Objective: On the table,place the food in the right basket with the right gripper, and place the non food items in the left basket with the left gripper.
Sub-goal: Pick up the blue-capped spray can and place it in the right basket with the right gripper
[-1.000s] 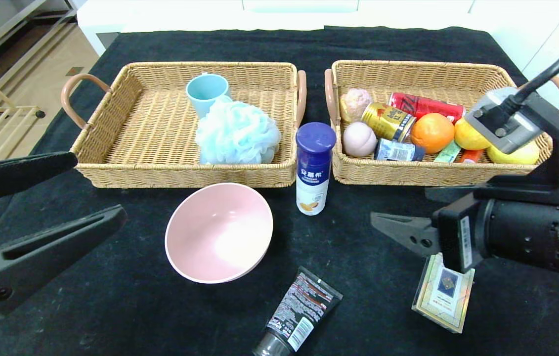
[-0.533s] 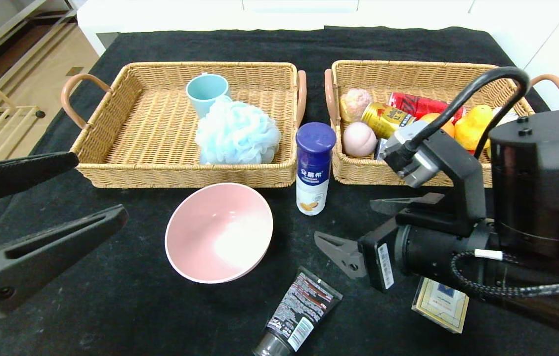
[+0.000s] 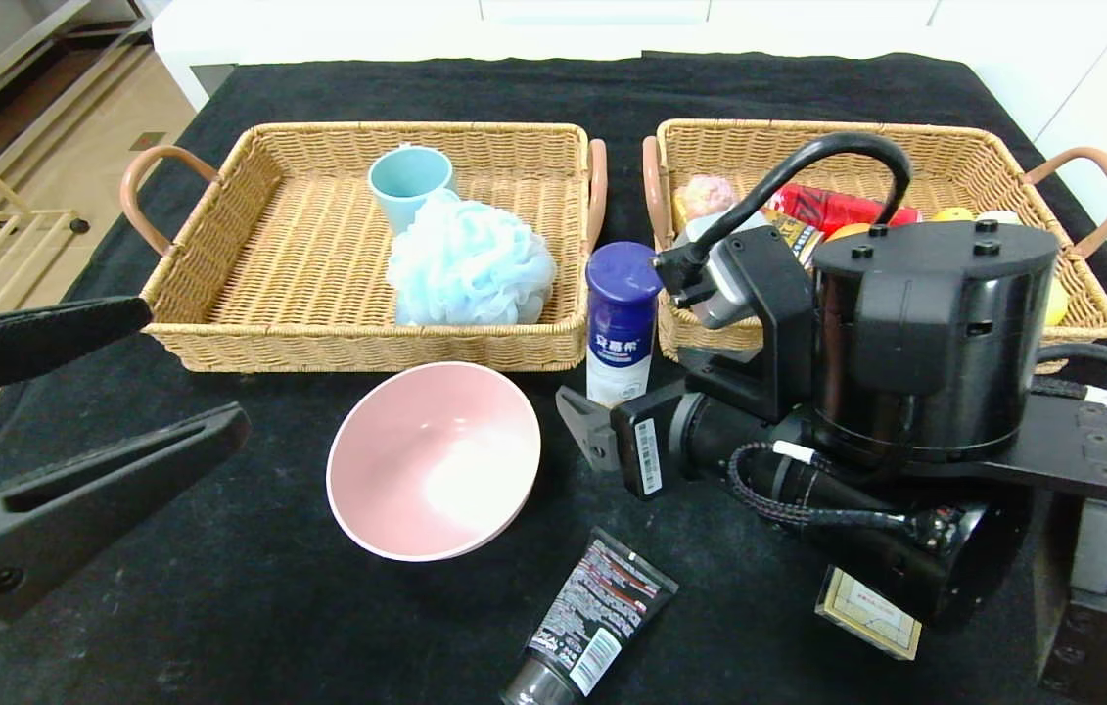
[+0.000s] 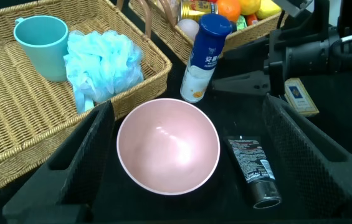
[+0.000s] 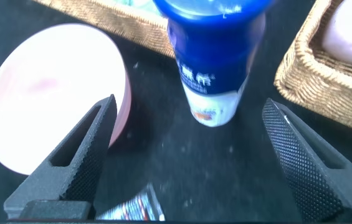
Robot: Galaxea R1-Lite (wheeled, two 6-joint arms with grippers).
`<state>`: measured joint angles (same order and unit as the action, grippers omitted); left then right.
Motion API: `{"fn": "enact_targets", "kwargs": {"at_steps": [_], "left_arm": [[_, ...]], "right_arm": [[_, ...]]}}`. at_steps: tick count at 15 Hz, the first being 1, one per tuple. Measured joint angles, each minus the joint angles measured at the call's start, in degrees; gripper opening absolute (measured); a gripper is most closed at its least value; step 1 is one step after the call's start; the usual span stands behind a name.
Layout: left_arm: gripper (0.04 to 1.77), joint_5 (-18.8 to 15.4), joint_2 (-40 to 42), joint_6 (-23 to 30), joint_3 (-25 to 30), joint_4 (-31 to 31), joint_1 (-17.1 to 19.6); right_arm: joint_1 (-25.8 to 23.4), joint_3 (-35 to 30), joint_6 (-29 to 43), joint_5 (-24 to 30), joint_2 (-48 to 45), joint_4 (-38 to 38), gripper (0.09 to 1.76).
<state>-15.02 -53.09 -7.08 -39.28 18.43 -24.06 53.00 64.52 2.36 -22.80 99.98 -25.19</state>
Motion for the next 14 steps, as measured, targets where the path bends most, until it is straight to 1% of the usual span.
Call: {"fn": "enact_targets", "kwargs": {"at_steps": [6, 14], "left_arm": [[1.72, -0.02, 0.15, 0.01, -0.09, 0.09, 0.0], [1.72, -0.02, 0.11, 0.01, -0.09, 0.09, -0.02]], "right_arm": [[-1.19, 0.57, -0.09, -2.85, 3.66, -6.9, 1.7], [-2.01, 2.56, 0.02, -4.02, 6.17, -11.11, 1.7]]}}
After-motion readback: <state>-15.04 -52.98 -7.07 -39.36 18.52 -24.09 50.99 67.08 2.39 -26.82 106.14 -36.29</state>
